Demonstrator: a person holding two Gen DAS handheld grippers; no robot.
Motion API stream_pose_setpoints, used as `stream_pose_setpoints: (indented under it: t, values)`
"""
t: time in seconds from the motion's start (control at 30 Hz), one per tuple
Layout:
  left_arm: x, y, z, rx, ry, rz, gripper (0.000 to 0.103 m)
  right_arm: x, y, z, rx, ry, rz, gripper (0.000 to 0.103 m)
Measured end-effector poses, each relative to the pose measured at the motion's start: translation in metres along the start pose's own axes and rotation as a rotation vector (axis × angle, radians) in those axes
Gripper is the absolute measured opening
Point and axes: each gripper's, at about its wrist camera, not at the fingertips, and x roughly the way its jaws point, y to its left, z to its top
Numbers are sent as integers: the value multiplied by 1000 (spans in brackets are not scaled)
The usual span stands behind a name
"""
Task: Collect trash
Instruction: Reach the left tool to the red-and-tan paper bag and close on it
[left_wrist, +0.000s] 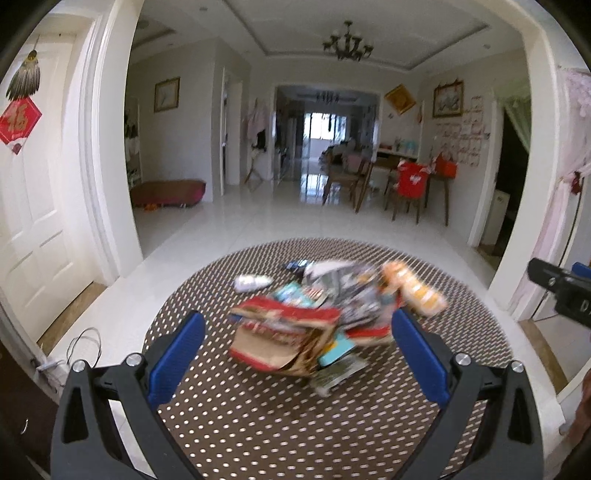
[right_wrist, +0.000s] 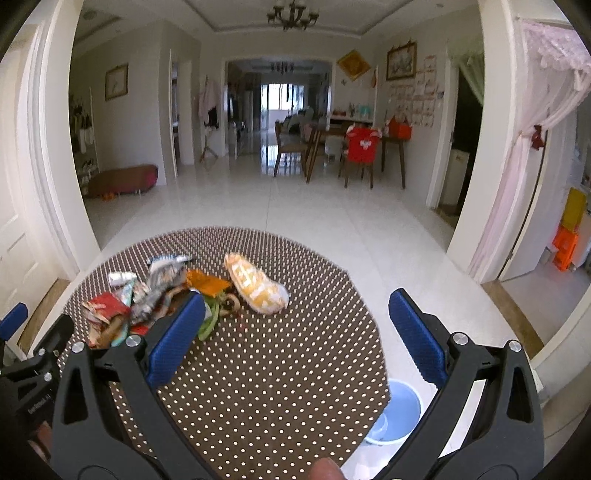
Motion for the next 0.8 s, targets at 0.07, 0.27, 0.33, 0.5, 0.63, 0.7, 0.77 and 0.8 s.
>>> stream_pose_setpoints:
  t: [0.07,0.27,0.33,0.5,0.63,0.7,0.77,0.8]
  values:
    - [13,8,-7,-5,25,11,99,15,3,-5,-5,33,7,97]
    - [53,13,-14,6,76,10,99,50,15,-17,-18,104,31,97]
    - [67,8,-14,52,83,8,99,55,18,-19,-28,112,35,97]
    - [97,11,-17,51,127,-25,99,64,23,-22,-33,129,48,97]
    - [113,29,-19,-41,135,-118,81,70,32,-24,-52,147,75,97]
    - [115,35,-21,-60,140,-139,66,73,35,-26,-57,154,91,97]
    - [120,40,-23,-63,161,-156,45,78,40,-27,-57,167,117,97]
    - [122,42,-25,-64,163,-160,42,81,43,-27,-55,174,134,97]
